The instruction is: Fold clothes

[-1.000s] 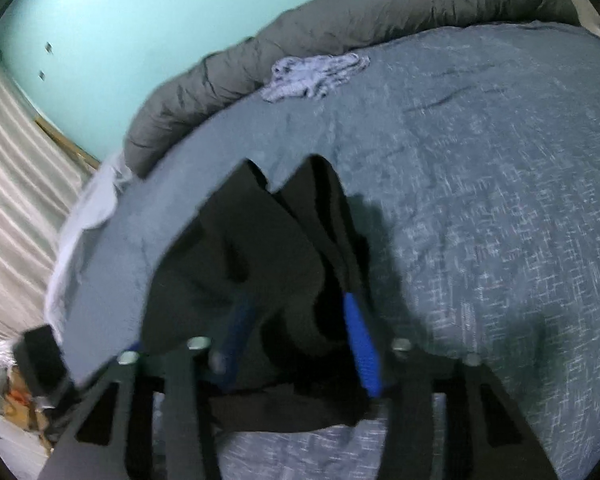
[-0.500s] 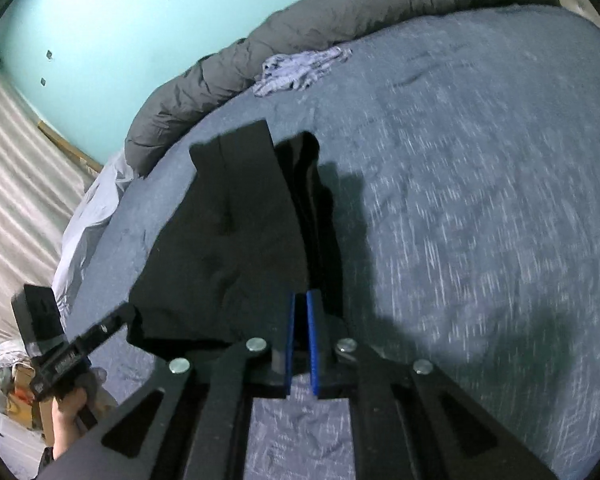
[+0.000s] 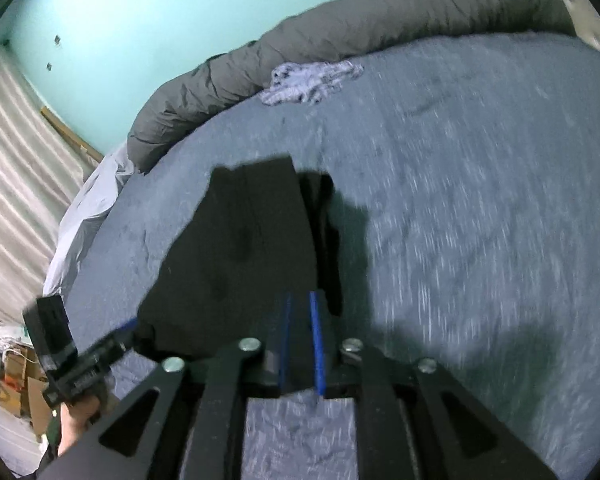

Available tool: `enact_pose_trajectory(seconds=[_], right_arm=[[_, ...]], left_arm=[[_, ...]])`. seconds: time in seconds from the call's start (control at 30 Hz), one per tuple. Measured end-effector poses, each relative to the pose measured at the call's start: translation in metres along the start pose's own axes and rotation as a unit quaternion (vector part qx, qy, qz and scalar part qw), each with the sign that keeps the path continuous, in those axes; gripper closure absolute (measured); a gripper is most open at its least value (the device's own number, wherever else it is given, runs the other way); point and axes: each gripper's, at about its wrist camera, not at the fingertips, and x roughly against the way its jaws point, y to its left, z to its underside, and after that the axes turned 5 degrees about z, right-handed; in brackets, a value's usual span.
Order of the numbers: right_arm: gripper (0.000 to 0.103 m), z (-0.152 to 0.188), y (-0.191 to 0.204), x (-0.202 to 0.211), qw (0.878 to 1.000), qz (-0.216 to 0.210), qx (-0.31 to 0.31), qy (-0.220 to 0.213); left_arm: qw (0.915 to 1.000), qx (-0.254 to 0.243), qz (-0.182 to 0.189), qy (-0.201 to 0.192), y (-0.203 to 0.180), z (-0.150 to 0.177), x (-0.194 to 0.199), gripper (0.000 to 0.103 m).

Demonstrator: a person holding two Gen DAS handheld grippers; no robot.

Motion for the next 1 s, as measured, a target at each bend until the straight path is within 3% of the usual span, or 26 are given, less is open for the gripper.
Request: enact_pose_trajectory(seconds=[0.03, 0.1, 0.2, 0.33, 0.47, 0.57, 0.6, 0.63, 0.73, 0.83, 1.0], right_arm=[[0.06, -0.007, 0.003, -0.001, 1.0, 0.001, 0.008, -0.006], [0.041, -0.023, 0.01, -0.006, 1.0, 0.001, 0.022, -0.019], [0.041, -0.047, 0.02, -0.02, 0.999, -0.005, 0.043, -0.027], [0.041, -0.068, 0.037, -0.054, 0.996, 0.022, 0.085, -0.011], [0.041, -0.076, 0.033, -0.08, 0.996, 0.041, 0.082, 0.001], [0.041, -0.077, 0.029, -0.09, 0.997, 0.025, 0.071, 0.0], [0.043, -0.077, 0.029, -0.092, 0.997, 0.021, 0.072, 0.0], [0.058, -0.076, 0.029, -0.094, 0.997, 0.016, 0.072, 0.0], [0.093, -0.076, 0.029, -0.097, 0.998, 0.009, 0.068, 0.002], [0.1, -0.079, 0.017, -0.091, 0.999, -0.004, 0.035, -0.017], [0.1, -0.083, 0.004, -0.08, 0.999, -0.005, 0.01, -0.038]], left_arm=[[1.0, 0.0, 0.0, 0.001, 0.0, 0.0, -0.001, 0.038], [1.0, 0.004, 0.003, -0.001, 0.001, 0.0, -0.001, 0.038], [0.9999, 0.008, 0.007, -0.008, 0.002, -0.003, 0.002, 0.038], [0.9996, 0.015, 0.013, -0.018, 0.005, -0.007, 0.006, 0.038], [0.9994, 0.017, 0.012, -0.027, 0.008, -0.011, 0.011, 0.038], [0.9996, 0.019, 0.013, -0.017, 0.01, -0.01, 0.006, 0.038], [0.9996, 0.019, 0.014, -0.015, 0.01, -0.009, 0.004, 0.038], [0.9996, 0.02, 0.015, -0.013, 0.011, -0.008, 0.003, 0.038], [0.9996, 0.021, 0.017, -0.007, 0.012, -0.007, 0.0, 0.038], [0.9997, 0.02, 0.016, -0.005, 0.013, -0.006, 0.0, 0.038], [0.9997, 0.018, 0.016, -0.003, 0.012, -0.004, -0.002, 0.038]])
